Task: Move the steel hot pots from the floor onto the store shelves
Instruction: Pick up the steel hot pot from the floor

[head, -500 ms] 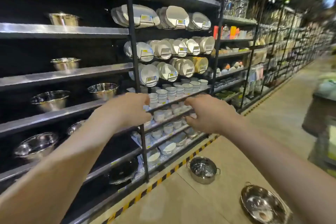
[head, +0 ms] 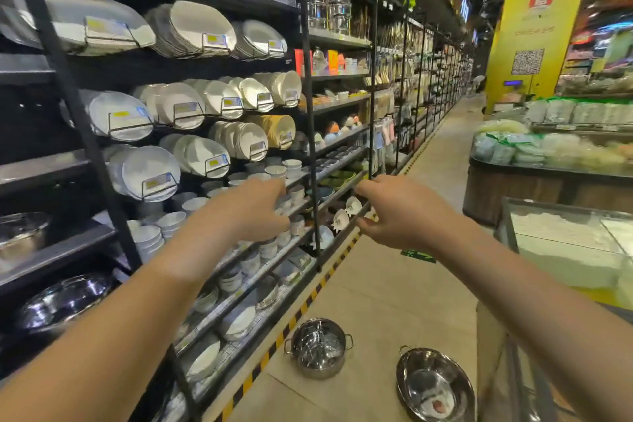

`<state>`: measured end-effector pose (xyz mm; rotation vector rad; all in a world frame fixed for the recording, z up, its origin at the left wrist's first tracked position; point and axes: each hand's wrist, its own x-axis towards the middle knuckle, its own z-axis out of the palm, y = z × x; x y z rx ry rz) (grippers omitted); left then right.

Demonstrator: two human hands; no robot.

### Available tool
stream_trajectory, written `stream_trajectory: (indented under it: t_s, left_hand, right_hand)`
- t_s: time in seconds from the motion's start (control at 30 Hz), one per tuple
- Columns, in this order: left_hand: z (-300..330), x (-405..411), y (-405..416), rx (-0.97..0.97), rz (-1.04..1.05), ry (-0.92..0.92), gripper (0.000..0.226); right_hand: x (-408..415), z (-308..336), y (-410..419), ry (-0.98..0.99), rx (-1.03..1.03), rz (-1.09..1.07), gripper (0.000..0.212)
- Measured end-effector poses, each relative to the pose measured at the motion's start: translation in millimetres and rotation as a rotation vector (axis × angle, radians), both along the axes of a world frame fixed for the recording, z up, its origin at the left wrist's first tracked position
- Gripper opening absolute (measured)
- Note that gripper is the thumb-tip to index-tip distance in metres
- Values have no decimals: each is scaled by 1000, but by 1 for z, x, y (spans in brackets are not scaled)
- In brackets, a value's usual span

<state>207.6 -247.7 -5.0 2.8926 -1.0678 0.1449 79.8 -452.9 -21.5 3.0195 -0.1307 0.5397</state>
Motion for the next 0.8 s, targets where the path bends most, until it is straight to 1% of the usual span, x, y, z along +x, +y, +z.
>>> stream_trajectory:
  t_s: [0.2, 0.33, 0.47, 0.53, 0.67, 0.8]
  left_hand:
    - [-19, 73, -101, -13, -179, 36, 49]
    - [-30, 128, -171, -4, -290, 50, 54]
    - [-40, 177, -231, -10, -421, 72, 53]
    - [-44, 196, -258, -14, -461, 67, 58]
    - [-54, 215, -318, -4, -543, 100, 64]
    - [-71, 220, -377, 16, -595, 111, 63]
  right_hand:
    - [30, -17, -76, 55, -27, -193, 37]
    - [58, -29, -121, 71, -14, -352, 44]
    - [87, -36, -158, 65, 8, -480, 42]
    - [98, -38, -174, 66, 3, -546, 45]
    - [107, -46, -206, 89, 4, -634, 44]
    - [113, -61, -248, 100, 10, -690, 40]
